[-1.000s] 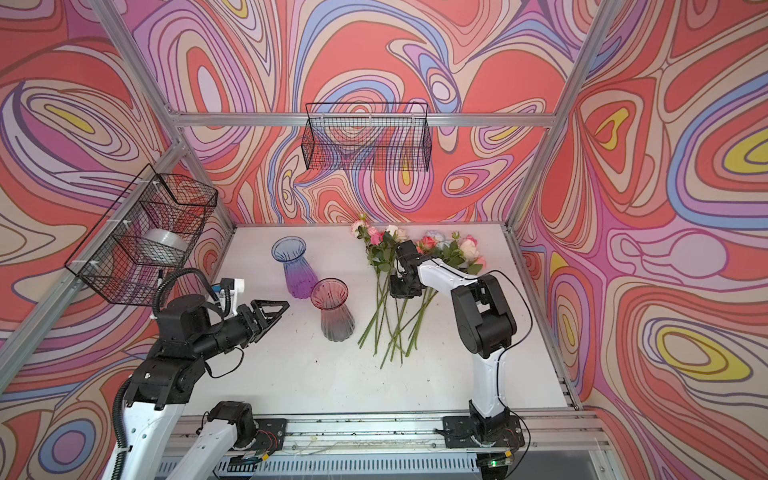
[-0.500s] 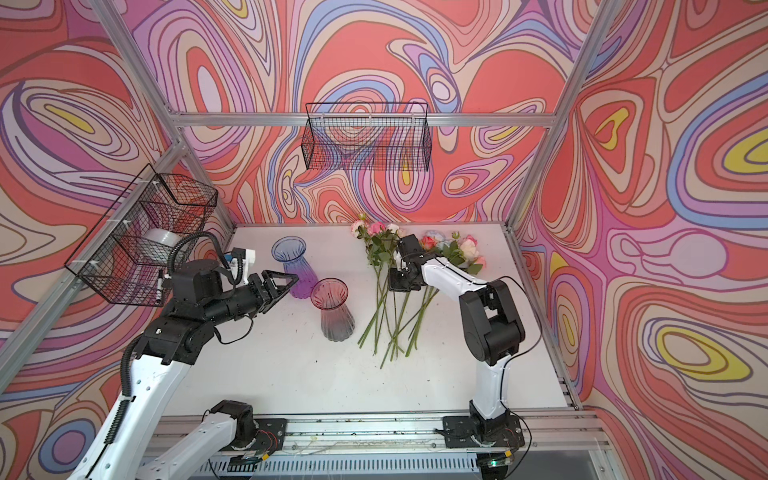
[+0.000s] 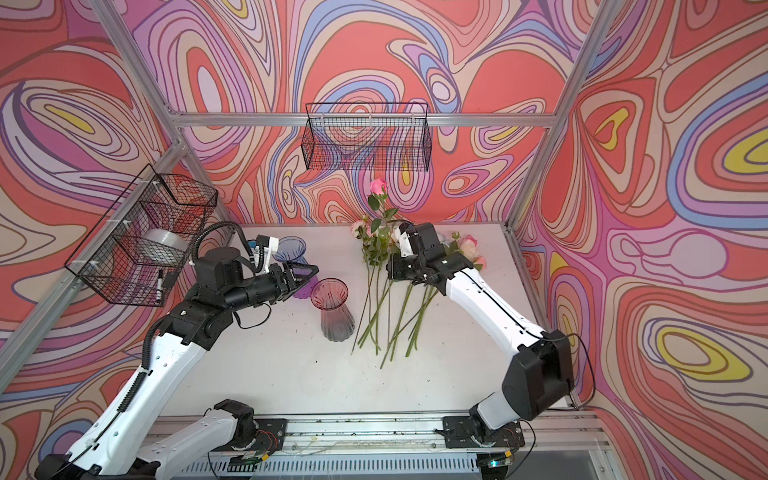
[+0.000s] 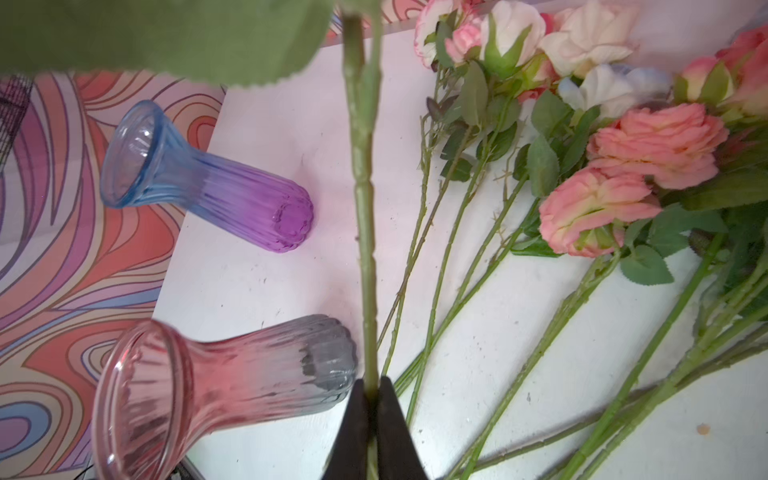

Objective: Arrange the flowers into the vase
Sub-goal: 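Lift the pink rose with the right gripper toward the left gripper, then grasp the rose stem with the left gripper and open the right gripper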

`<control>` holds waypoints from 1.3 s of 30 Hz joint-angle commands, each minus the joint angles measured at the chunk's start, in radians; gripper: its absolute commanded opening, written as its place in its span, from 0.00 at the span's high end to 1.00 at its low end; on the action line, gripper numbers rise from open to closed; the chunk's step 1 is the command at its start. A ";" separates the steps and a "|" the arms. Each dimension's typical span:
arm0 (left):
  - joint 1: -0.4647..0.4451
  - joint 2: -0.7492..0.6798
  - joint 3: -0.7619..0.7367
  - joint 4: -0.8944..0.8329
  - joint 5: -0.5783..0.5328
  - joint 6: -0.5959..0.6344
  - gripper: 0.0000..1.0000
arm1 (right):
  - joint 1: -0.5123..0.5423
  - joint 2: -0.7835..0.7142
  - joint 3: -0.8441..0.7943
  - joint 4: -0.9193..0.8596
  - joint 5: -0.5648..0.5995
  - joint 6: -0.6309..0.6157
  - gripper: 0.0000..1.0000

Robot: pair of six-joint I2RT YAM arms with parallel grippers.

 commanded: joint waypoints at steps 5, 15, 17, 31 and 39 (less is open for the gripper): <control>-0.041 0.021 0.003 0.080 -0.010 0.019 0.39 | 0.024 -0.045 0.011 -0.093 0.294 -0.052 1.00; -0.215 0.172 0.112 0.178 -0.059 0.108 0.36 | 0.047 -0.173 0.012 -0.047 0.070 -0.024 1.00; -0.239 0.213 0.130 0.234 -0.050 0.101 0.36 | 0.060 -0.191 0.002 -0.014 0.001 0.005 1.00; -0.268 0.337 0.157 0.459 -0.033 0.090 0.50 | 0.122 -0.243 -0.107 0.148 -0.171 0.131 1.00; -0.269 0.359 0.141 0.424 -0.067 0.141 0.61 | 0.125 -0.231 -0.112 0.171 -0.210 0.152 1.00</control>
